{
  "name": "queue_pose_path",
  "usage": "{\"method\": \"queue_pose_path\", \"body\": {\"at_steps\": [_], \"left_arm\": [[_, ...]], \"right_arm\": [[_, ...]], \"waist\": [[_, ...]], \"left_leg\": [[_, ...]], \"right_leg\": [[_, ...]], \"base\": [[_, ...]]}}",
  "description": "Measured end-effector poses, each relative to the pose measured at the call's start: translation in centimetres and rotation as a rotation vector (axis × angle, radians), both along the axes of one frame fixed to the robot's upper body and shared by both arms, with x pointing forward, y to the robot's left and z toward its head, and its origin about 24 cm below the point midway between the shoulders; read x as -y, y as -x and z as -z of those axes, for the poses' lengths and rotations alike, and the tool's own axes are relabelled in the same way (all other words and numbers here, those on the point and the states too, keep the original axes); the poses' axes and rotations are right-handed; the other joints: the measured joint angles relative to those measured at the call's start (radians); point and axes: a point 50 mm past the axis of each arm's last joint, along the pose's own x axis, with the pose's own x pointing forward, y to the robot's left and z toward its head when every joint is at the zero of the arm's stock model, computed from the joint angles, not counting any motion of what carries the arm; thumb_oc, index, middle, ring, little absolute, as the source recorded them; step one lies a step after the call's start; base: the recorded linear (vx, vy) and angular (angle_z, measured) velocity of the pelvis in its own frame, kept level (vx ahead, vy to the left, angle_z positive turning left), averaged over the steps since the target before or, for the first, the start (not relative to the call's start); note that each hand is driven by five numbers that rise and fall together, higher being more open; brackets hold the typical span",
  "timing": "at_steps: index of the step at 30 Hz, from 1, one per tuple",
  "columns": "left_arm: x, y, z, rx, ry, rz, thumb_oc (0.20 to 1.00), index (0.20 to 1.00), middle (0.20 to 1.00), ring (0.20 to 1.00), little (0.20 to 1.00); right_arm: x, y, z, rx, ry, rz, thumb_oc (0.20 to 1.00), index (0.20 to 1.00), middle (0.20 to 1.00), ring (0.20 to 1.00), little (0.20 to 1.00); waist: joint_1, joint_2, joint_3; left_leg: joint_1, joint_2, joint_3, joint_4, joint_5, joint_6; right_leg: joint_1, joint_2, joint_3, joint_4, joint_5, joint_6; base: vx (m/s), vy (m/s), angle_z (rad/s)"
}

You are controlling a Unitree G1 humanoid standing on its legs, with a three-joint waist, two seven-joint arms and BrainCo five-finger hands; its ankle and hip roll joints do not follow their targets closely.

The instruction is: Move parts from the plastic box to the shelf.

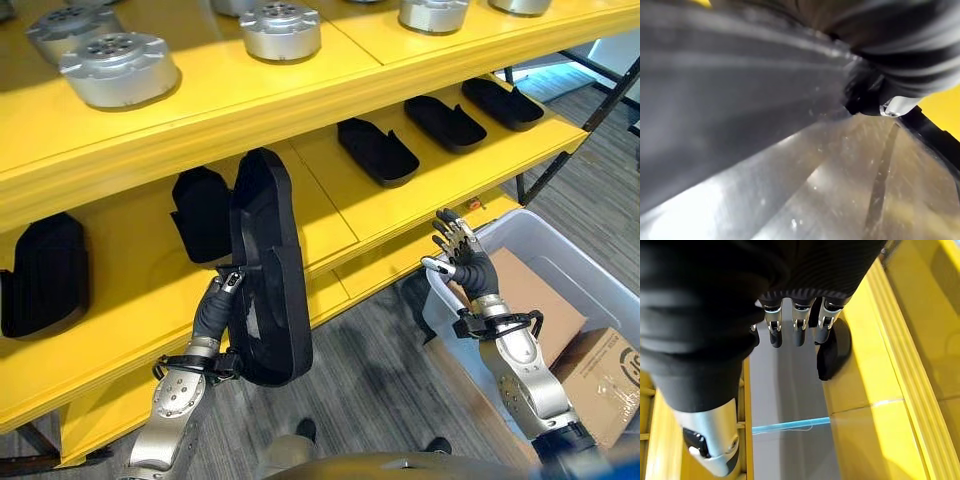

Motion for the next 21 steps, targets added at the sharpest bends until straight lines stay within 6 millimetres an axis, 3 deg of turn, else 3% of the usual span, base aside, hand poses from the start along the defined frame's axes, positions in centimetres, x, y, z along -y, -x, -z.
{"method": "queue_pose_path", "body": {"at_steps": [2,3,4,5,6,7,8,10,11,12,14,17,21], "left_arm": [[-0.3,-0.2,-0.2,0.009,-0.006,-0.009,0.200,0.200,0.200,0.200,0.200],[-0.3,-0.6,0.0,0.009,0.001,-0.018,0.200,0.200,0.200,0.200,0.200],[-0.5,-1.1,0.1,0.004,-0.008,-0.021,0.200,0.200,0.200,0.200,0.200],[-0.6,-1.3,0.1,0.003,-0.008,-0.028,0.200,0.200,0.200,0.200,0.200],[-1.0,-1.4,0.0,0.005,-0.017,-0.036,0.200,0.200,0.200,0.200,0.200],[-1.0,-1.4,-0.1,0.007,-0.024,-0.032,0.200,0.200,0.200,0.200,0.200],[-1.0,-1.3,0.0,0.007,-0.022,-0.036,0.200,0.200,0.200,0.200,0.200],[-1.3,-0.8,0.2,-0.008,-0.020,-0.049,0.200,0.200,0.200,0.200,0.200],[-1.2,-0.4,0.5,-0.020,-0.014,-0.052,0.200,0.200,0.200,0.200,0.200],[-1.2,0.2,0.8,-0.034,-0.010,-0.058,0.200,0.200,0.200,0.200,0.200],[-1.1,0.7,1.0,-0.040,0.005,-0.066,0.200,0.200,0.200,0.200,0.200],[-0.8,0.7,0.9,-0.030,0.028,-0.073,0.200,0.200,0.200,0.200,0.200],[-0.7,0.8,0.7,-0.021,0.031,-0.072,0.200,0.200,0.200,0.200,0.200]], "right_arm": [[-0.4,0.1,0.2,-0.011,-0.006,-0.011,1.000,1.000,1.000,1.000,1.000],[-0.4,0.1,-0.1,-0.001,0.010,-0.033,1.000,1.000,1.000,1.000,1.000],[-0.4,0.2,0.0,-0.006,0.011,-0.036,1.000,1.000,1.000,1.000,1.000],[-0.4,0.1,-0.1,-0.006,0.021,-0.058,1.000,1.000,1.000,1.000,1.000],[-0.3,0.3,0.2,-0.018,0.023,-0.069,1.000,1.000,1.000,1.000,1.000],[-0.2,0.8,0.7,-0.044,0.025,-0.073,1.000,1.000,1.000,1.000,1.000],[-0.1,1.0,1.2,-0.065,0.027,-0.077,1.000,1.000,1.000,1.000,1.000],[-0.3,1.2,1.6,-0.080,0.021,-0.095,1.000,1.000,1.000,1.000,1.000],[-0.2,1.0,1.3,-0.073,0.016,-0.097,1.000,1.000,1.000,1.000,1.000],[-0.2,0.8,1.1,-0.063,0.016,-0.103,1.000,1.000,1.000,1.000,1.000],[-0.2,0.7,1.1,-0.064,0.021,-0.106,1.000,1.000,1.000,1.000,1.000],[0.0,0.6,1.0,-0.058,0.038,-0.113,1.000,1.000,1.000,1.000,1.000],[0.4,0.8,1.1,-0.065,0.049,-0.105,1.000,1.000,1.000,1.000,1.000]], "waist": [[-0.019,0.009,0.006],[-0.032,0.043,0.021],[-0.057,0.074,0.029],[-0.059,0.087,0.040],[-0.076,0.104,0.050],[-0.102,0.094,0.045],[-0.101,0.080,0.041],[-0.101,0.044,0.020],[-0.093,0.034,0.011],[-0.084,0.050,0.002],[-0.069,0.061,-0.006],[-0.045,0.069,-0.011],[-0.045,0.069,-0.019]], "left_leg": [[-0.001,-0.014,-0.001,0.004,0.007,0.029],[-0.006,-0.008,-0.032,0.025,0.021,0.035],[-0.001,0.020,-0.035,0.012,0.031,0.047],[0.012,0.040,-0.044,-0.005,0.038,0.052],[0.019,0.072,-0.059,-0.018,0.047,0.048],[0.031,0.069,-0.083,-0.043,0.065,0.050],[0.038,0.057,-0.085,-0.048,0.067,0.050],[0.053,0.024,-0.101,-0.065,0.068,0.048],[0.060,0.009,-0.091,-0.073,0.069,0.048],[0.055,0.012,-0.085,-0.084,0.075,0.041],[0.066,0.006,-0.085,-0.130,0.097,0.032],[0.066,0.007,-0.078,-0.152,0.109,0.030],[0.084,0.010,-0.080,-0.179,0.110,0.022]], "right_leg": [[-0.032,-0.012,0.083,0.044,0.055,-0.061],[-0.117,-0.001,0.326,0.156,0.048,-0.080],[-0.173,0.078,0.486,0.229,-0.075,-0.002],[-0.218,0.174,0.539,0.298,-0.171,0.022],[-0.238,0.301,0.609,0.379,-0.253,-0.031],[-0.239,0.391,0.612,0.412,-0.287,-0.057],[-0.248,0.436,0.556,0.430,-0.311,-0.060],[-0.233,0.524,0.574,0.383,-0.308,-0.083],[-0.203,0.517,0.571,0.322,-0.315,-0.105],[-0.161,0.523,0.576,0.224,-0.304,-0.114],[-0.061,0.528,0.595,-0.001,-0.234,-0.179],[-0.008,0.531,0.601,-0.131,-0.162,-0.179],[0.005,0.534,0.599,-0.131,-0.163,-0.177]], "base": [[-0.02,0.238,0.09],[-0.02,0.203,0.25],[-0.02,0.202,0.04],[-0.04,0.194,0.13],[-0.04,0.089,0.35],[-0.05,0.102,0.65],[-0.05,0.024,0.46],[-0.06,-0.041,0.22],[-0.09,-0.078,0.07],[-0.09,-0.061,-0.16],[-0.10,-0.033,-0.04],[-0.09,-0.040,-0.04],[-0.06,-0.034,0.01]]}}
